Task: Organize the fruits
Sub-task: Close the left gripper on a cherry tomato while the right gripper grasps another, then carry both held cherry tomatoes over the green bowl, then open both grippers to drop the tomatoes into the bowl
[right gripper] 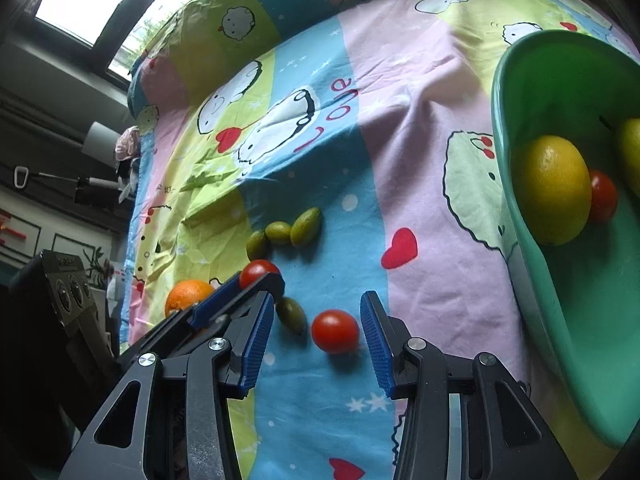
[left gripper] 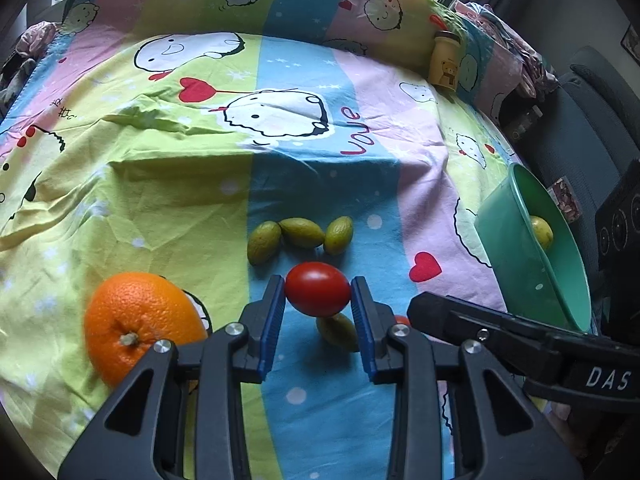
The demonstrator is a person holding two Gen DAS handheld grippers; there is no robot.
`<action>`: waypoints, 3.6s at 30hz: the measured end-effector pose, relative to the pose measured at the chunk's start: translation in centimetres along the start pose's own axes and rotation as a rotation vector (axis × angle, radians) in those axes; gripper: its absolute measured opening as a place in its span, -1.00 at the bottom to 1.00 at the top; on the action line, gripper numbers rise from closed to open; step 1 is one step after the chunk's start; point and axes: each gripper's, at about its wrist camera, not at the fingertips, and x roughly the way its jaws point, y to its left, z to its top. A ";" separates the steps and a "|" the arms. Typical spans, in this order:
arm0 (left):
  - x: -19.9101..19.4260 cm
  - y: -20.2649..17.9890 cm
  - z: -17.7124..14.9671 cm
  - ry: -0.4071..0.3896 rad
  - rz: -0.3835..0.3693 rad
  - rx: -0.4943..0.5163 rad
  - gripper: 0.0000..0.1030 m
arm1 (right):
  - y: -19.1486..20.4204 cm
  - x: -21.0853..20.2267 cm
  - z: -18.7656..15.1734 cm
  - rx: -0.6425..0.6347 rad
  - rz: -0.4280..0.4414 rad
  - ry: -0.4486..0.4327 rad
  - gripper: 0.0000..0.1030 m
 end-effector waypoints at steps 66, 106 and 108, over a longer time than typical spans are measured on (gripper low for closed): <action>-4.5 -14.2 1.4 -0.117 -0.294 0.329 -0.35 | -6.8 -13.8 -0.6 0.236 -0.080 -0.568 -0.38; 0.5 -17.0 0.0 0.004 -0.410 0.331 -0.35 | -10.3 -11.8 -0.5 0.381 -0.233 -0.419 -0.38; 0.6 -17.1 -0.1 0.012 -0.418 0.325 -0.35 | -10.4 -11.7 -0.4 0.383 -0.244 -0.414 -0.38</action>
